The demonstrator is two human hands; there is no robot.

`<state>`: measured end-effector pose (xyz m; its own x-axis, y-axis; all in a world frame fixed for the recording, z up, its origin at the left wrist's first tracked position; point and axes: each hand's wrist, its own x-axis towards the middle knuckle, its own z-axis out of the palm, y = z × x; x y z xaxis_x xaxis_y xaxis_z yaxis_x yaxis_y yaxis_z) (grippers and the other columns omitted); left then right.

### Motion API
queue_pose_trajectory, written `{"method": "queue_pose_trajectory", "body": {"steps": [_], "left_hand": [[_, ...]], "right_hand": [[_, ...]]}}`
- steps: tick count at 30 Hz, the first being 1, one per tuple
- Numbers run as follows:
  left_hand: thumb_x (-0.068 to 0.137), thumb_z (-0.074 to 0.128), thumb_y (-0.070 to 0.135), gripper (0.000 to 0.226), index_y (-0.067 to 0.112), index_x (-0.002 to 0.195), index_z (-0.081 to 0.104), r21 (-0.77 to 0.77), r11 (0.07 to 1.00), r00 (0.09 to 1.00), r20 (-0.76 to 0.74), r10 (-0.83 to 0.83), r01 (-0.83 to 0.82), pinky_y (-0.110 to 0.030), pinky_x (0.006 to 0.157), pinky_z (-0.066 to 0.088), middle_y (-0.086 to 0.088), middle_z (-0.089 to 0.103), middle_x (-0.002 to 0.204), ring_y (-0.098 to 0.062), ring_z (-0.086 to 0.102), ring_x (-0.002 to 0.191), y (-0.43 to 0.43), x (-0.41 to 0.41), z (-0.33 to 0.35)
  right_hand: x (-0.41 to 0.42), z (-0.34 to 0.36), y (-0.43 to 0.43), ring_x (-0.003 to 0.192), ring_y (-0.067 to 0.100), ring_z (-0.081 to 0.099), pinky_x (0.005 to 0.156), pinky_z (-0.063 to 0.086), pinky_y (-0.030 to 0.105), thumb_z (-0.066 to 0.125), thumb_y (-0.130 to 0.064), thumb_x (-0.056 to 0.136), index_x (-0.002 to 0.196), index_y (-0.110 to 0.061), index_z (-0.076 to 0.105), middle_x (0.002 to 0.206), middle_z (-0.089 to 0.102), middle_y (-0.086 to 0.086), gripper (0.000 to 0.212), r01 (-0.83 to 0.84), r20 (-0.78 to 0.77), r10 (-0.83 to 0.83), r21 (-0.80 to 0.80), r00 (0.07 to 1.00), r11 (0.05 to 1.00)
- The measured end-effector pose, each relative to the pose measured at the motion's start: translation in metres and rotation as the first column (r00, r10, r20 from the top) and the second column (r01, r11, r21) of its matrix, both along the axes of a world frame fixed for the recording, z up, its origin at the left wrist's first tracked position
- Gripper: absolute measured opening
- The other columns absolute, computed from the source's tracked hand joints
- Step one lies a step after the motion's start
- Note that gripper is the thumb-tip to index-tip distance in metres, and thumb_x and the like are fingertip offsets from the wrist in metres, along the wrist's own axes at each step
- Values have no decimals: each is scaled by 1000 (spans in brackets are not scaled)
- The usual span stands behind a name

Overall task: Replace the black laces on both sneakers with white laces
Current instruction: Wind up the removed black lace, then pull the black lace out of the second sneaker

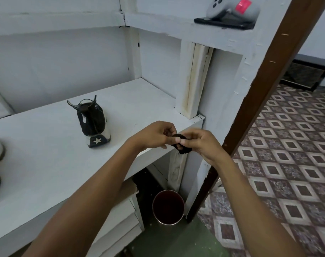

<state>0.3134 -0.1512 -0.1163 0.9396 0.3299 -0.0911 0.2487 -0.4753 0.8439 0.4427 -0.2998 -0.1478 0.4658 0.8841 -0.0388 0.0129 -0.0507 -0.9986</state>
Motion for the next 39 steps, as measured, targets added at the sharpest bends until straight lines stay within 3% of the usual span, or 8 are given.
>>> {"method": "queue_pose_trajectory", "body": {"steps": [6, 12, 18, 23, 29, 34, 37, 39], "left_hand": [[88, 74, 26, 21, 8, 92, 64, 131, 990, 998, -34, 60, -55, -40, 73, 61, -11, 70, 88, -26, 69, 83, 1, 8, -12], [88, 74, 30, 18, 17, 92, 62, 271, 961, 993, -81, 81, -57, -36, 71, 54, -4, 71, 89, -19, 68, 74, 0, 16, -20], [86, 71, 46, 60, 18, 136, 52, 466, 880, 954, -295, 56, 92, -30, 88, 44, 1, 59, 131, -20, 56, 109, 3, 15, -22], [94, 65, 35, 47, 15, 135, 54, 459, 888, 980, -183, 76, 17, -25, 82, 45, -1, 60, 134, -7, 53, 74, 8, 4, -8], [96, 61, 26, 24, 16, 118, 64, 357, 913, 977, 2, 213, -199, -34, 73, 61, 3, 68, 113, -16, 69, 80, 19, -30, 11], [97, 59, 19, 17, 14, 112, 66, 338, 865, 928, 110, 356, -372, -30, 66, 61, 6, 68, 102, -13, 71, 79, 25, -80, 34], [97, 59, 19, 11, 19, 106, 65, 371, 801, 882, 154, 445, -469, -17, 63, 56, 11, 67, 92, 0, 67, 72, 35, -116, 52], [96, 60, 19, 9, 21, 102, 66, 375, 750, 837, 184, 515, -544, -21, 68, 58, 9, 68, 90, -2, 67, 72, 46, -147, 64]], "right_hand": [[3, -5, -4, 71, 6, 69, 68, 53, 16, 78, 3, 76, 83, -13, 73, 72, 73, -5, 18, 164, 125, -163, 7, 979, 987], [9, -14, 0, 83, 10, 71, 81, 57, 24, 79, -2, 78, 87, -21, 74, 86, 74, -2, 21, 187, 253, -151, -122, 956, 975], [9, -19, 1, 94, 9, 66, 80, 50, 18, 71, -5, 81, 101, -20, 72, 99, 70, -5, 25, 262, 425, -142, -240, 894, 935], [2, -12, 2, 90, 10, 67, 84, 55, 25, 69, -3, 84, 93, -17, 73, 90, 71, -3, 18, 227, 393, -122, -231, 911, 946], [-17, -2, 16, 81, 17, 69, 84, 59, 37, 73, -9, 82, 82, -26, 74, 83, 73, 0, 17, 159, 383, -100, -126, 918, 979], [-45, 23, 48, 75, 15, 68, 77, 60, 35, 71, -10, 84, 81, -22, 73, 77, 71, 0, 12, 74, 339, -72, 8, 938, 997], [-72, 45, 75, 76, 16, 69, 73, 59, 29, 70, -9, 84, 82, -19, 73, 79, 72, 3, 11, -39, 328, 16, 66, 944, 997], [-96, 62, 97, 74, 15, 68, 71, 58, 27, 69, -7, 85, 83, -16, 74, 80, 72, 5, 10, -120, 325, 79, 108, 942, 987]]}}
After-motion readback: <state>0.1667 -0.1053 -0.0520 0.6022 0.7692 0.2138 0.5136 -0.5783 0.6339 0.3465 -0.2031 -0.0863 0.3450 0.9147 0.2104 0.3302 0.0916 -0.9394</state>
